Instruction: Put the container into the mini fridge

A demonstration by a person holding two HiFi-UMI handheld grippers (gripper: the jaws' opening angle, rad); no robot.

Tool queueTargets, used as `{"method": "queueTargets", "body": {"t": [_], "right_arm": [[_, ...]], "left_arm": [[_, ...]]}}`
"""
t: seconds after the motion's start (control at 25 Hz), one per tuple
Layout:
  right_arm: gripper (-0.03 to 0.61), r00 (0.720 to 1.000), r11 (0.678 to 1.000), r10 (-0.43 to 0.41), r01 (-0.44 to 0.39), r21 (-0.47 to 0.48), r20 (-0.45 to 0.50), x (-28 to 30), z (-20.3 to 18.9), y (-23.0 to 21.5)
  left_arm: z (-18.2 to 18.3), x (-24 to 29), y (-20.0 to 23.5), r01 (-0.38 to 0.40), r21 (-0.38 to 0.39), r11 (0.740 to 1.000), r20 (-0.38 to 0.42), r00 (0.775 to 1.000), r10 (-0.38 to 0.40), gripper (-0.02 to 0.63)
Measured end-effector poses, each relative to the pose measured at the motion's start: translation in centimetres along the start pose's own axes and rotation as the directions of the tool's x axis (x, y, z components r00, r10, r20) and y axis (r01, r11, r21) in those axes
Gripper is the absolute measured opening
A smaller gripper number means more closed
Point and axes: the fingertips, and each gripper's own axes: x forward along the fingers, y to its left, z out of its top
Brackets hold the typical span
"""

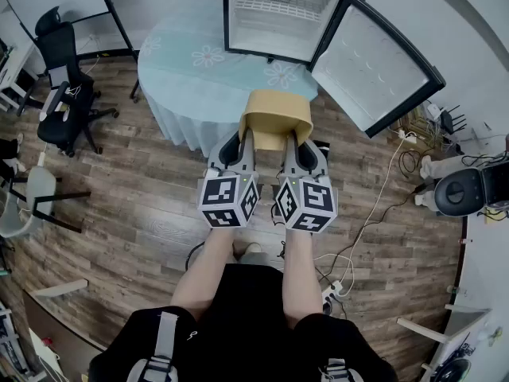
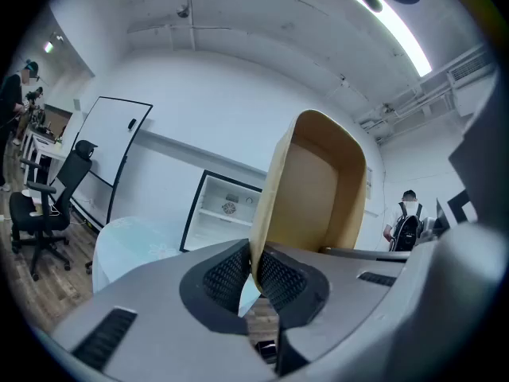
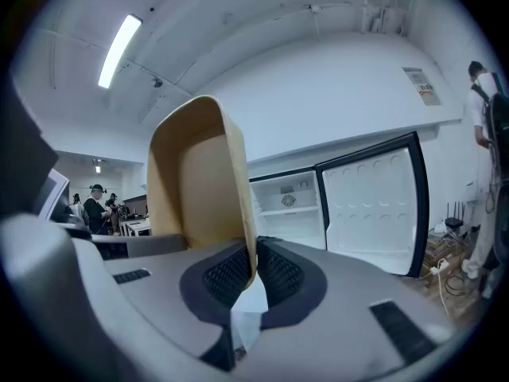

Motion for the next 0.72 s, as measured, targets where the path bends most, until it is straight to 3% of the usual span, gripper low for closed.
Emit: {"method": "queueTargets", "body": {"t": [0.72], "right_arm": [[0.029,0.999,0.999,0.046,-0.046,-0.003,0.022,-1.4,0.9,-2.0]], "left_arm": [[0.3,0.2,-2.7,-0.011,0.019,1.0,0.023,1.0,0.011,0.018]]}}
